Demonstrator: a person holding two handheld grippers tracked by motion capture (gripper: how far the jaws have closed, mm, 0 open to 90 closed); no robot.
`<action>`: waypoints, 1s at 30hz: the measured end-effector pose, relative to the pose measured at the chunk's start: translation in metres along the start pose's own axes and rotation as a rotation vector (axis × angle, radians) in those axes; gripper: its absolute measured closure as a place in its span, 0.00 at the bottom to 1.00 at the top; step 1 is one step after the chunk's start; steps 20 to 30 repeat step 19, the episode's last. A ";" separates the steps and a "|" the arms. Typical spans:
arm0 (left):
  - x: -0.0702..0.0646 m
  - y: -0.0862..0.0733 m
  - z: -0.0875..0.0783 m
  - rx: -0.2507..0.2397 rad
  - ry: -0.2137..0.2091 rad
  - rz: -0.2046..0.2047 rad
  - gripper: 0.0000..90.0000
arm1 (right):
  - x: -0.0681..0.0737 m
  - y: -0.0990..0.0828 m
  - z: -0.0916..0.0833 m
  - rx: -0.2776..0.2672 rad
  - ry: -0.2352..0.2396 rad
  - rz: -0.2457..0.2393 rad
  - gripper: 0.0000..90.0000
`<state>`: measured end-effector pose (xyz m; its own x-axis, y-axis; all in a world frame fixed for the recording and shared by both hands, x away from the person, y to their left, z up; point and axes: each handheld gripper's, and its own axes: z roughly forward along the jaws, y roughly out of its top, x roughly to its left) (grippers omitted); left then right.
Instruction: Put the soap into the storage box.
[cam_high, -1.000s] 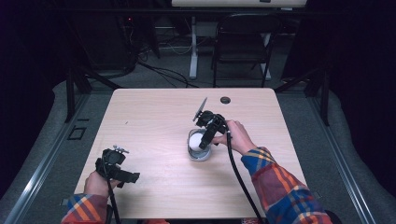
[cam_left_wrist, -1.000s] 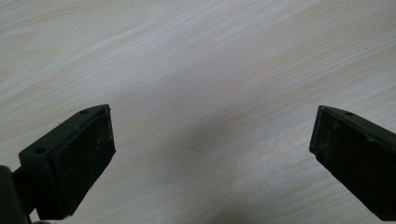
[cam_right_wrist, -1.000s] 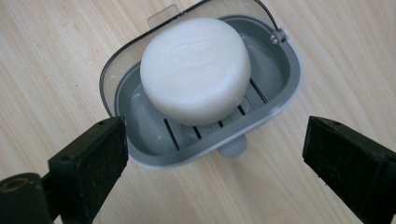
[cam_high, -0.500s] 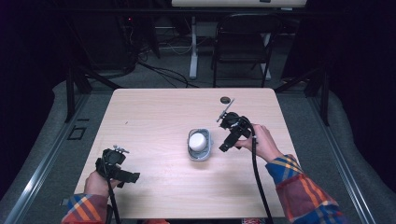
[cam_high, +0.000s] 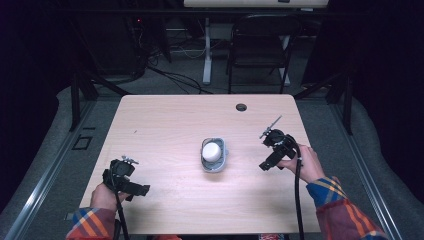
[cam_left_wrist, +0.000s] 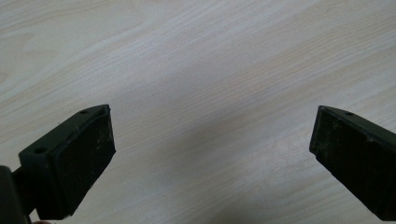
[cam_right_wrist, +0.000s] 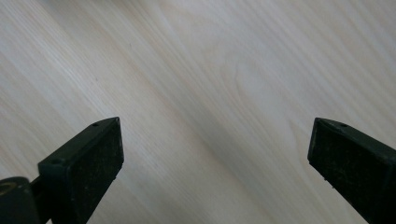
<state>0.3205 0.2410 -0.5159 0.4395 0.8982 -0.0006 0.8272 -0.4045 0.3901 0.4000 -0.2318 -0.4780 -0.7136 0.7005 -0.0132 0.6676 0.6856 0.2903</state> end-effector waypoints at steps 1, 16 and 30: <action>0.000 0.000 0.000 0.000 0.000 0.000 0.00 | -0.002 -0.006 0.001 0.004 0.000 0.011 0.04; -0.001 0.001 0.001 0.002 -0.003 0.009 0.00 | -0.019 -0.057 0.014 0.071 -0.016 0.104 0.08; -0.001 0.001 0.000 0.004 -0.004 0.013 0.00 | -0.018 -0.056 0.018 0.081 -0.020 0.097 0.09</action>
